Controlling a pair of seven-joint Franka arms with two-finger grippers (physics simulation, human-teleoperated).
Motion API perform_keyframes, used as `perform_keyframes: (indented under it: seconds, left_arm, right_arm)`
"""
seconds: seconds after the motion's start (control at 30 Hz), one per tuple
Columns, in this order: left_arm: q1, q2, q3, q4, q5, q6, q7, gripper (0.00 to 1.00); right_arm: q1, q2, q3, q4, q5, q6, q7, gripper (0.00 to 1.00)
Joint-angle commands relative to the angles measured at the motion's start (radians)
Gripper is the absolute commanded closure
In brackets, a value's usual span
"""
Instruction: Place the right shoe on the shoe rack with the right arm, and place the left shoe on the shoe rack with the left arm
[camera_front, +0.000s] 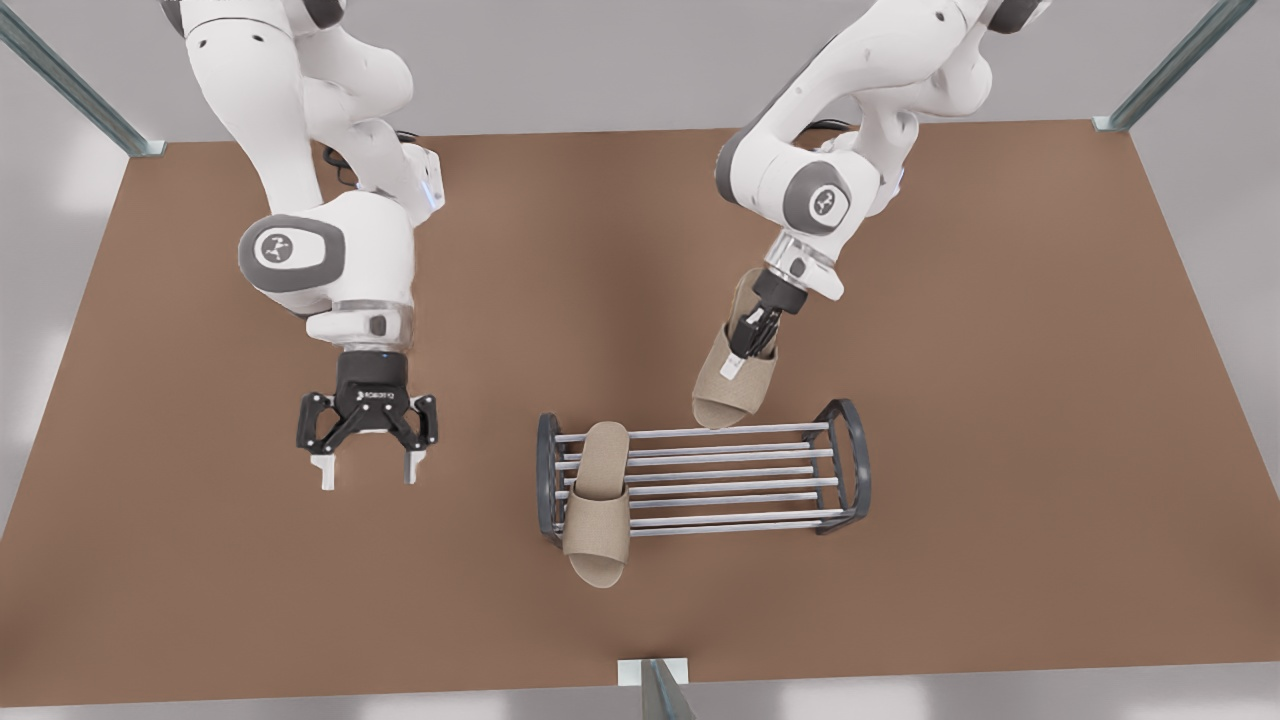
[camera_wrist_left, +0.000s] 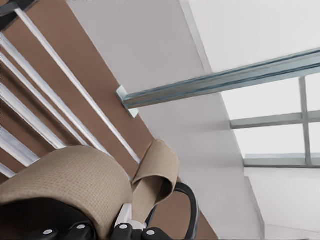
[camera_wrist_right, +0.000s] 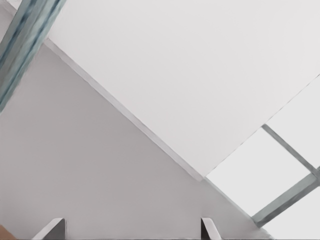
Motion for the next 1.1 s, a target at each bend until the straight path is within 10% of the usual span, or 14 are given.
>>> perform_keyframes:
  seconds: [0.0,0.07,0.17,0.63,0.67,0.73,1.07]
  left_arm:
    - [0.019,0.031,0.015,0.023,0.053,-0.006,-0.175,0.77]
    - [0.019,0.050,0.039,0.036,0.066,-0.015,-0.175,0.77]
    - [0.005,0.070,0.043,0.046,0.066,-0.015,-0.175,0.77]
    - [-0.082,0.369,0.218,0.368,0.216,-0.015,-0.173,0.76]
    - [-0.093,0.378,0.226,0.373,0.216,-0.015,-0.173,0.70]
    - [-0.117,0.378,0.247,0.359,0.239,-0.013,-0.173,0.00]
    - [-0.139,0.366,0.281,0.301,0.236,-0.012,-0.173,0.00]
  right_arm:
    - [-0.056,0.037,0.079,0.092,0.725,-0.351,-0.625,0.00]
    - [-0.133,0.000,0.002,0.131,1.409,-0.859,-1.121,0.00]
    - [-0.145,-0.095,-0.061,0.076,1.521,-1.257,-1.121,0.00]
    - [-0.234,-0.118,-0.100,0.187,1.596,-1.238,-1.149,0.00]
    - [-0.239,-0.118,-0.100,0.189,1.596,-1.238,-1.149,0.00]
    - [-0.239,-0.117,-0.106,0.189,1.595,-1.235,-1.149,0.00]
    - [-0.230,-0.117,-0.109,0.203,1.584,-1.234,-1.149,0.00]
